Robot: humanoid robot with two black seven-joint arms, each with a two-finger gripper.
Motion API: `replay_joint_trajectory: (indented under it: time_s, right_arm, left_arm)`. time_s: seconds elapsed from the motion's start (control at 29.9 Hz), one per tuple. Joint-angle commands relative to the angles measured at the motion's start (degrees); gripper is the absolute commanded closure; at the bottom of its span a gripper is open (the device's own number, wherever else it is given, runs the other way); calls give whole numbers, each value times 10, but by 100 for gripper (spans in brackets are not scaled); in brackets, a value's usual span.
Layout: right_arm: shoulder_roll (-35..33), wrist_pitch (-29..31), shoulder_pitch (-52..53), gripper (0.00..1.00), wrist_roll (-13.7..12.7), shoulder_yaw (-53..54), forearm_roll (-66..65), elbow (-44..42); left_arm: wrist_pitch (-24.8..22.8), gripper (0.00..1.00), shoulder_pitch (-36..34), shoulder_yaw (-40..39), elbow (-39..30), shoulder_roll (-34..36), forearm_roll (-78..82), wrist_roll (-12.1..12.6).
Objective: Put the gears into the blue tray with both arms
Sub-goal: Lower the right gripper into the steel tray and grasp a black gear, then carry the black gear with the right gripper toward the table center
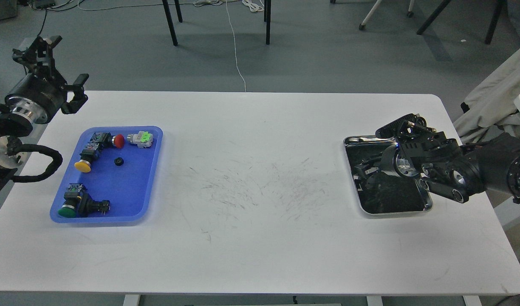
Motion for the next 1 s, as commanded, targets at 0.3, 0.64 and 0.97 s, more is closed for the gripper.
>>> replay_joint_trajectory:
  time_s: [0.3,0.64,0.97]
  right_arm:
    - [-4,1,33,99,3,42,3,1]
    - [3,-5,89,99,4,106,3,-2]
    - [73,-52,101,99,4,187,3,-14]
  left_arm:
    - [0,2,-1,2,0,3,1,2]
    - [-2,2,-3,0,-2,9,0,4]
    - [-7,2,-3,-1,-4,30,-1,5]
